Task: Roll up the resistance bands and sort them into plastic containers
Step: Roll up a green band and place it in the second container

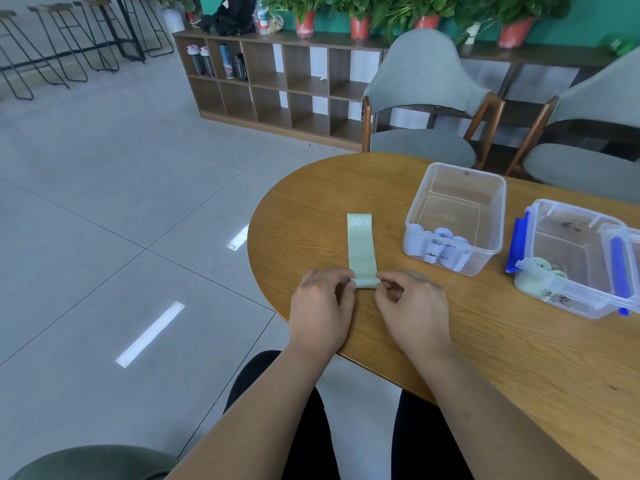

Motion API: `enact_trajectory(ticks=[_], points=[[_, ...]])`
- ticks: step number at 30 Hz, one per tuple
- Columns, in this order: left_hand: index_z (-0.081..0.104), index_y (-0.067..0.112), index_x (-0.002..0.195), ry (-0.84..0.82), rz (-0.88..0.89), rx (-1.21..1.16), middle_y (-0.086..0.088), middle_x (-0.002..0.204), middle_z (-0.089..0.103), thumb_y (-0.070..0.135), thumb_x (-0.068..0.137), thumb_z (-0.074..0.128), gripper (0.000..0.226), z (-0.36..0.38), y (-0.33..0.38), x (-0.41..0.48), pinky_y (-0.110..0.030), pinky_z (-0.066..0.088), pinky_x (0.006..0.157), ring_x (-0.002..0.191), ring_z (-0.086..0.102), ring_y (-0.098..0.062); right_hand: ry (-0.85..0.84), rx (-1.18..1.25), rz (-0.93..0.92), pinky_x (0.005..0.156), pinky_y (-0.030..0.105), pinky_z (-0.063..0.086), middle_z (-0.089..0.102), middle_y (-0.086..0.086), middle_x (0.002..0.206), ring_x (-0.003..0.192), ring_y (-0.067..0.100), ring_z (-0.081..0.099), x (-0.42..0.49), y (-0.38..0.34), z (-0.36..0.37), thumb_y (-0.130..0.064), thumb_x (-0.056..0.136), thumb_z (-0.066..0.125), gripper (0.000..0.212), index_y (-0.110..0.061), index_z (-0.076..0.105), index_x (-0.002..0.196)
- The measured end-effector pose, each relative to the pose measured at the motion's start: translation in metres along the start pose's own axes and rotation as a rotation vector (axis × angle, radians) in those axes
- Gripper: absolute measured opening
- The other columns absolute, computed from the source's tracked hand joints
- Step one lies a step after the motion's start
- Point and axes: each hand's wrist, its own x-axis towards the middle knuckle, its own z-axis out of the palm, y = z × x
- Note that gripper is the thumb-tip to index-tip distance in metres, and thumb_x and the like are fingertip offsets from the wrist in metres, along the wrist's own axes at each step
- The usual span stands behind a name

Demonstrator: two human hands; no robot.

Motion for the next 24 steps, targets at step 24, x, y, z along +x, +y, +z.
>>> enact_trajectory(ticks=[24], points=[[0.073, 0.032, 0.115, -0.032, -0.04, 0.027, 0.023, 0.097, 0.07, 0.026, 0.095, 0.074, 0.021, 0.0027, -0.0027, 0.0017, -0.008, 0.039, 0.073, 0.09, 0.052, 0.001, 0.013, -0.042, -0.032, 0.073, 0.037, 0.058, 0.069, -0.012, 0.096, 0.086, 0.012, 0.064, 0.0, 0.0011, 0.0041, -0.027, 0.093, 0.072, 0.019, -0.026, 0.079, 0.11]])
